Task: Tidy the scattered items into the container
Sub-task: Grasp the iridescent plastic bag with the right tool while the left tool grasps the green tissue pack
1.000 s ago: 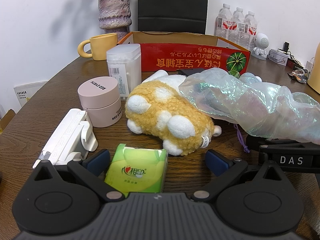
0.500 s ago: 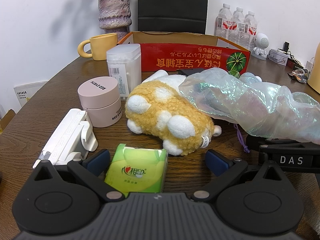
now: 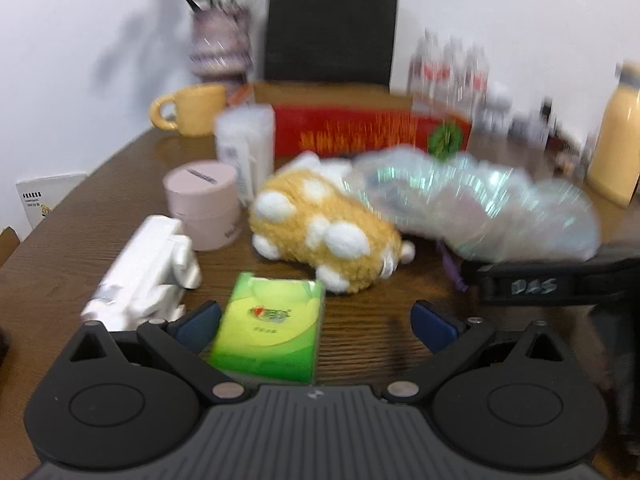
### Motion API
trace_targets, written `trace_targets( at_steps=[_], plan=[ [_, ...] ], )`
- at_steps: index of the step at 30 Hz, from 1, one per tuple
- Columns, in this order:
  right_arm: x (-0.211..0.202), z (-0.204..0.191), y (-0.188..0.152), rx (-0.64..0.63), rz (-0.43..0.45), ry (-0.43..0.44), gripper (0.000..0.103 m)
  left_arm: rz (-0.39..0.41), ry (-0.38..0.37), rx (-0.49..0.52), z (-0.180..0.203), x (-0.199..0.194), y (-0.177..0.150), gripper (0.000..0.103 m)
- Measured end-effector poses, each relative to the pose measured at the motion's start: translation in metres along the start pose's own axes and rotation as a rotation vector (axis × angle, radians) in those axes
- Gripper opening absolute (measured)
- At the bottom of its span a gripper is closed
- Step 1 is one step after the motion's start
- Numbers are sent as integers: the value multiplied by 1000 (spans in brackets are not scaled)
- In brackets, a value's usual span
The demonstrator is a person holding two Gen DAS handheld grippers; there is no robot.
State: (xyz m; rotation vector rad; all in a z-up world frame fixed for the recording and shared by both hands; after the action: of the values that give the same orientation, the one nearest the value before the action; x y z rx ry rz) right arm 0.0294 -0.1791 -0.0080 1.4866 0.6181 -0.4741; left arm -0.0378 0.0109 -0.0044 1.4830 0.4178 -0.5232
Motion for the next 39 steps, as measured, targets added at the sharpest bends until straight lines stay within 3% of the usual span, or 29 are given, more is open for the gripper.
trace_targets(
  at_steps=[4, 7, 9, 13, 16, 17, 18, 19, 21, 23, 24, 27, 28, 31, 35, 36, 37, 38, 39],
  plan=[
    [0, 0, 0, -1, 0, 3, 103, 61, 9, -26, -18, -22, -2, 103],
    [-5, 1, -6, -33, -11, 45, 103, 66, 80, -46, -38, -25, 4, 103],
    [-17, 2, -9, -29, -5, 90, 103, 43, 80, -50, -49, -26, 7, 103],
    [-47, 6, -14, -11, 55, 170, 103, 48, 33, -46, -54, -38, 8, 103],
    [-78, 11, -12, -1, 163, 206, 103, 85, -157, 88, -28, -48, 3, 103],
    [-81, 7, -10, -25, 186, 210, 103, 91, -179, 125, -20, -46, 1, 103],
    [-83, 3, -8, -51, 206, 213, 102, 78, -151, 147, -13, -40, 0, 101],
    [-84, 0, -6, -78, 226, 216, 102, 66, -123, 169, -6, -34, 0, 91],
    [-88, -8, -2, -132, 266, 222, 94, 38, -63, 168, -3, -20, 0, 80],
    [-70, -19, -2, -172, 188, 242, 72, 27, -43, 140, -9, -10, 1, 81],
    [-61, -24, -4, -182, 143, 255, 69, 3, -43, 123, -13, -6, 1, 81],
    [-51, -32, -14, -178, 71, 284, 32, -46, -45, 82, -22, -1, 2, 47],
    [-52, -32, -17, -170, 67, 279, 21, -50, -47, 76, -23, -4, 1, 46],
    [-72, -24, -23, -147, 84, 252, 12, -76, -85, 52, -22, -19, -4, 46],
    [-102, -11, -33, -107, 89, 230, 13, -68, -86, 26, -13, -39, -14, 50],
    [-104, -8, -33, -99, 93, 221, 19, -54, -71, 22, -10, -42, -15, 59],
    [-106, -6, -33, -92, 97, 212, 40, -41, -59, 27, -7, -44, -15, 72],
    [-109, -5, -34, -86, 101, 207, 64, -31, -56, 49, -3, -45, -15, 75],
    [-113, -3, -34, -88, 113, 204, 75, -21, -53, 71, 0, -47, -14, 77]
  ],
)
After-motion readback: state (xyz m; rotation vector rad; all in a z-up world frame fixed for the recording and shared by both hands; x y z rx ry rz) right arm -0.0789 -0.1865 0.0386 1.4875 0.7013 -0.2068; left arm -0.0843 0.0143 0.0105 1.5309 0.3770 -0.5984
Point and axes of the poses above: each gripper's, at about its wrist camera, not at the fingertips, and x roughly the way its jaws point, z to its right, y to its top, the point moved 1 cm from there along x, roughly the way its jaws point
